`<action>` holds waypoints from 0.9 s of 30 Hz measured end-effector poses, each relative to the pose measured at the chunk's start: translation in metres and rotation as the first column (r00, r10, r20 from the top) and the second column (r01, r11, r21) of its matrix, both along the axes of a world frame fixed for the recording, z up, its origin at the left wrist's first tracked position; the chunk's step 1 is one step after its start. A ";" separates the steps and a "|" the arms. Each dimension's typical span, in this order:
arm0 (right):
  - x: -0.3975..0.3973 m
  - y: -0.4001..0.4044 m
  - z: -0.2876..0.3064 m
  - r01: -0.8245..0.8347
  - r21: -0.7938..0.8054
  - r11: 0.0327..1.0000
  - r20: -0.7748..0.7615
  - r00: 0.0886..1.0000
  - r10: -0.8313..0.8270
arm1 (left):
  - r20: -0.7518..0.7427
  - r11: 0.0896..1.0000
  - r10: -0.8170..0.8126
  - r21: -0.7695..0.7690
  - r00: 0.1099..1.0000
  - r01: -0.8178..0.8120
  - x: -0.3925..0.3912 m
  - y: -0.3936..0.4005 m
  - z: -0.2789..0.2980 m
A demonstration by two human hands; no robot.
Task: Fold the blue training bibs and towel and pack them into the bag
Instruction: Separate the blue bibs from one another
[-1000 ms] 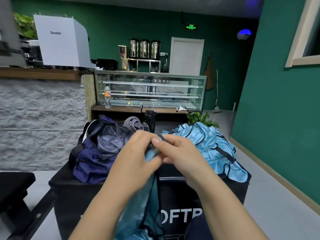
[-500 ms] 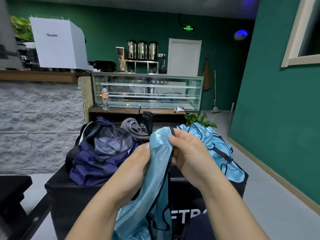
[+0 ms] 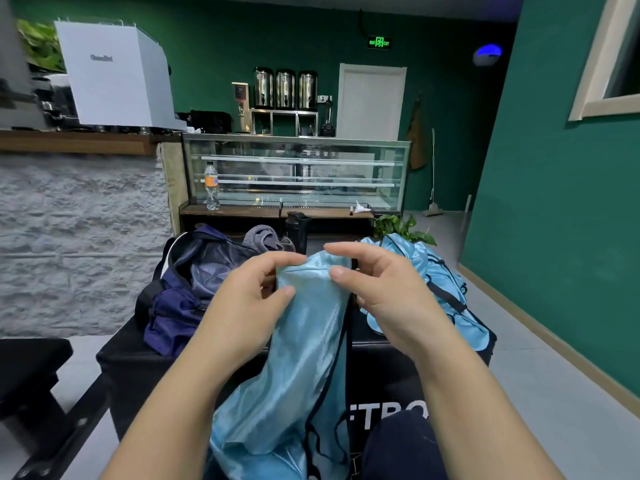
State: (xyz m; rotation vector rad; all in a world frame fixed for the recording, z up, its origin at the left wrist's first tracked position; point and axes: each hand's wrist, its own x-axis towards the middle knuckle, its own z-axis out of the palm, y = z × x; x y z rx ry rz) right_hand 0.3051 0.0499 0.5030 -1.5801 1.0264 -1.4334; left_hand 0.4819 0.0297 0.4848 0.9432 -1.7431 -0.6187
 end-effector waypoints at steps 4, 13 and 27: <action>0.002 -0.004 -0.005 0.113 -0.060 0.992 -0.292 0.948 -0.125 | 0.157 0.979 0.150 -0.164 0.976 -0.124 0.003 -0.002 0.001; 0.003 -0.009 -0.006 0.290 -0.357 0.888 -0.403 0.810 -0.427 | 0.092 0.948 0.198 -0.270 0.976 -0.167 0.009 -0.005 0.003; 0.004 -0.022 -0.017 0.332 0.065 0.941 0.064 0.940 -0.336 | 0.171 0.897 -0.179 0.433 0.969 0.089 0.002 -0.065 -0.126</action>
